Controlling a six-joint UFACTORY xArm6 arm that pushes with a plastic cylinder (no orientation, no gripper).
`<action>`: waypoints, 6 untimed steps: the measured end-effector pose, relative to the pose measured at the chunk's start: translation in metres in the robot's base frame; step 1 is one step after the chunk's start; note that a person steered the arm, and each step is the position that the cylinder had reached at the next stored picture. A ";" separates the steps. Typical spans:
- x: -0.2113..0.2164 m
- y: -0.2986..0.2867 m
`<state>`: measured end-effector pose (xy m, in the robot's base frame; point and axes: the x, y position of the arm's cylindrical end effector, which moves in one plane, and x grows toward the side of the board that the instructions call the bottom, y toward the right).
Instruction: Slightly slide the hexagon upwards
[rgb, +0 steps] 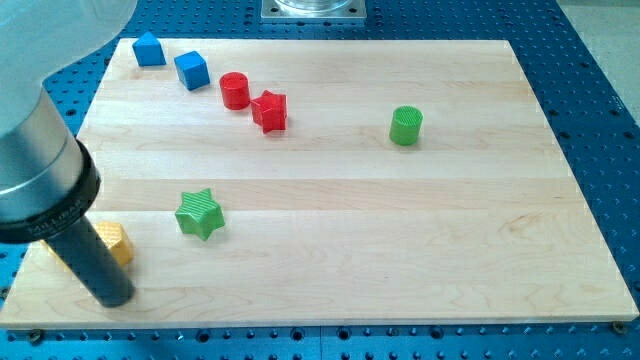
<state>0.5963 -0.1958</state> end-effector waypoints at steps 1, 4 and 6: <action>-0.006 0.000; -0.065 -0.001; -0.162 -0.001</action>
